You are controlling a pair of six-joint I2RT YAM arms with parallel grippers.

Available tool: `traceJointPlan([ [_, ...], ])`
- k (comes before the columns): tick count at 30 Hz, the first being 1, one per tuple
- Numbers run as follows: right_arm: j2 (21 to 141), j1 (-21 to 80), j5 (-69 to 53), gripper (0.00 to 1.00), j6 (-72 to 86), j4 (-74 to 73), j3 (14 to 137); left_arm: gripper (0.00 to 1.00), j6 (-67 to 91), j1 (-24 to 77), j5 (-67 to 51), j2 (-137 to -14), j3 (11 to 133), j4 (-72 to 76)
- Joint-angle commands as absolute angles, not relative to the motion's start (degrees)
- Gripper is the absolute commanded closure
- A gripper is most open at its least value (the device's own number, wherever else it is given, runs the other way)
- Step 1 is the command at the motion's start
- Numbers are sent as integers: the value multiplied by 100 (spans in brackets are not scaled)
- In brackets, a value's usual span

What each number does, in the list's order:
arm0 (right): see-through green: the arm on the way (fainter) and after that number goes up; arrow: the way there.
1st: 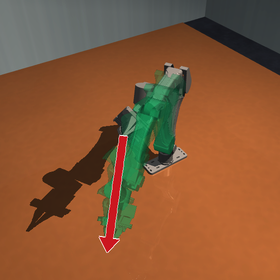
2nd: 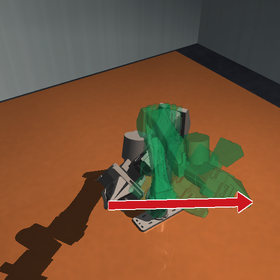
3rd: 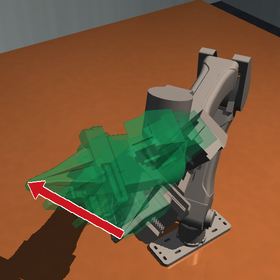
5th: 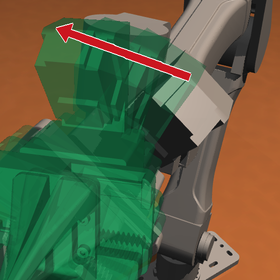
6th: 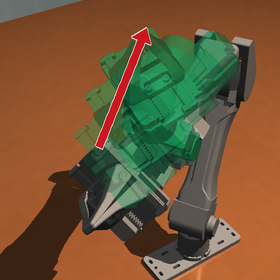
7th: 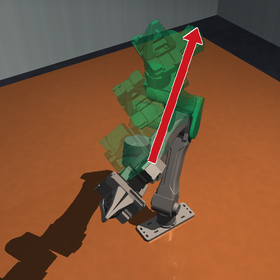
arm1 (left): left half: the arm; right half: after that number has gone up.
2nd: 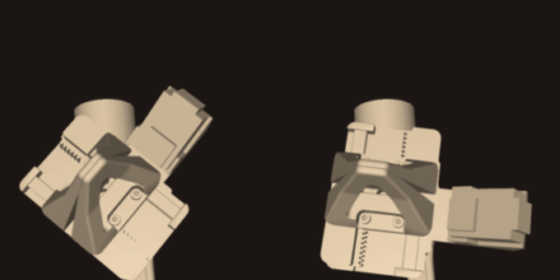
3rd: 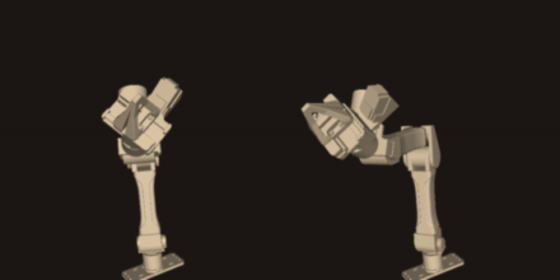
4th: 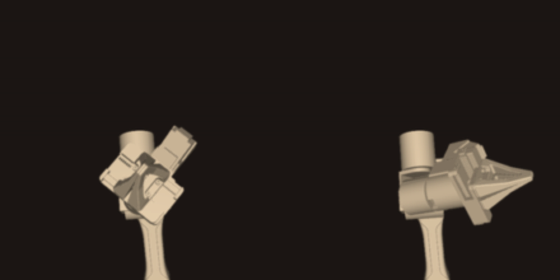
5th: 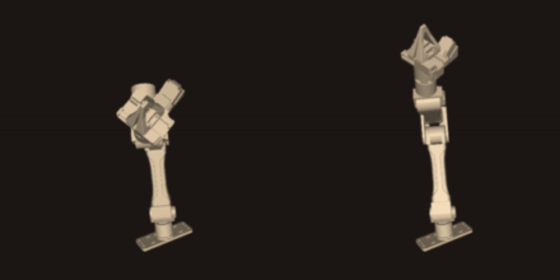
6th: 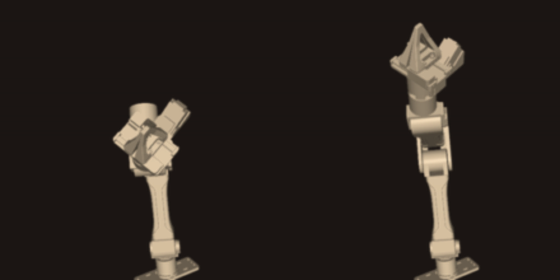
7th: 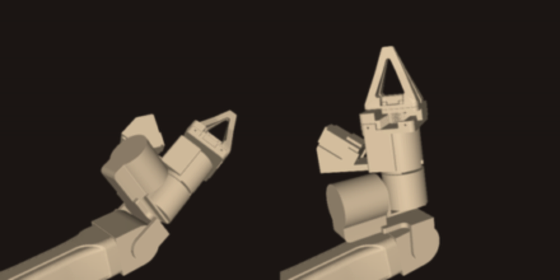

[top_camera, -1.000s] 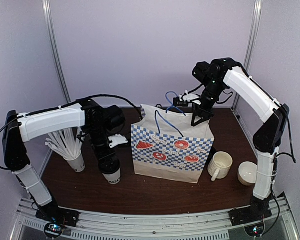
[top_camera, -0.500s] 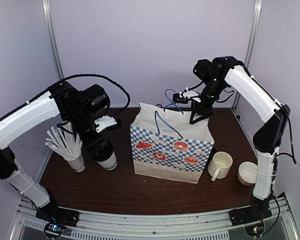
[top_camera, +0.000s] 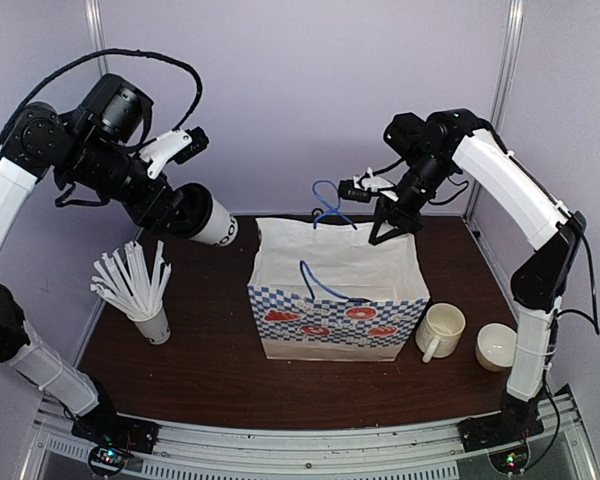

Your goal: Pack the takeout coffee

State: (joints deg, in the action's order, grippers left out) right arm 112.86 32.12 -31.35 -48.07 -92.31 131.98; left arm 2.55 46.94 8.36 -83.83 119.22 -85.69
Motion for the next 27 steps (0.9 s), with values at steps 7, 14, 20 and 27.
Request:
traceJointPlan([
  [7,10017,3694,-3092,95,-4382,-8091,12134,39,176,5702,-307,-8107,12190,-7139],
  [14,9596,4003,-2738,92,-4236,-7655,11325,39,60,6757,8,-8387,12052,-7126],
  [20,9248,4043,-2806,71,-4125,-7618,10986,39,-18,7413,600,-8831,12142,-7582],
  [27,8689,4045,-2995,65,-3996,-7433,10417,39,-20,7808,1165,-9172,12008,-7658],
])
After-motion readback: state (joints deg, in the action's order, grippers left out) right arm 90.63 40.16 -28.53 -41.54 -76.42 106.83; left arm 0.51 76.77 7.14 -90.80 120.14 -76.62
